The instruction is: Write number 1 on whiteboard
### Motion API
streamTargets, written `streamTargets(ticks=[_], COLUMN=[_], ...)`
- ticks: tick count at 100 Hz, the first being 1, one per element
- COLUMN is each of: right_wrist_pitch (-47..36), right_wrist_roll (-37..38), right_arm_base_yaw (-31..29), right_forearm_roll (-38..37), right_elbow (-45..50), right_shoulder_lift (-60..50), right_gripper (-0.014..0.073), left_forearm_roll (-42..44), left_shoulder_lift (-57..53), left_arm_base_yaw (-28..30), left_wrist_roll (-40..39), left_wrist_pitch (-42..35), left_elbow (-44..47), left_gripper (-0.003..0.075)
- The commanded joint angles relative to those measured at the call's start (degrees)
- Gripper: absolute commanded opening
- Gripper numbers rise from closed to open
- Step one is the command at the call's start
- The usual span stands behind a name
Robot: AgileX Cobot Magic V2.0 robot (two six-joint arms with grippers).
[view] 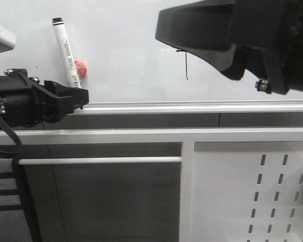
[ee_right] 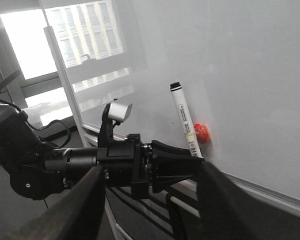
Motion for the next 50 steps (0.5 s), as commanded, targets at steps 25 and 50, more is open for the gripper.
streamTargets(ticks=[25,50], right_wrist_pitch=[-10.3,-10.3], right_wrist_roll=[-0.5,-0.5], right_arm_base_yaw=[-0.3,-0.3], right_forearm_roll=[0.3,0.3], right_elbow=[-1.0,-1.0], right_shoulder_lift=[-1.4,-1.4], right_gripper=[0.037,0.037], left_forearm_roll=[-0.6,-0.7], left_shoulder_lift=[-2.1,-2.1], left_arm_base_yaw=[-0.1,0.0], left_wrist_roll=[-0.1,-0.1], left_wrist_pitch=[-4.5,-5.7], left_elbow=[-1.0,-1.0], left_gripper=[0.0312,0.039])
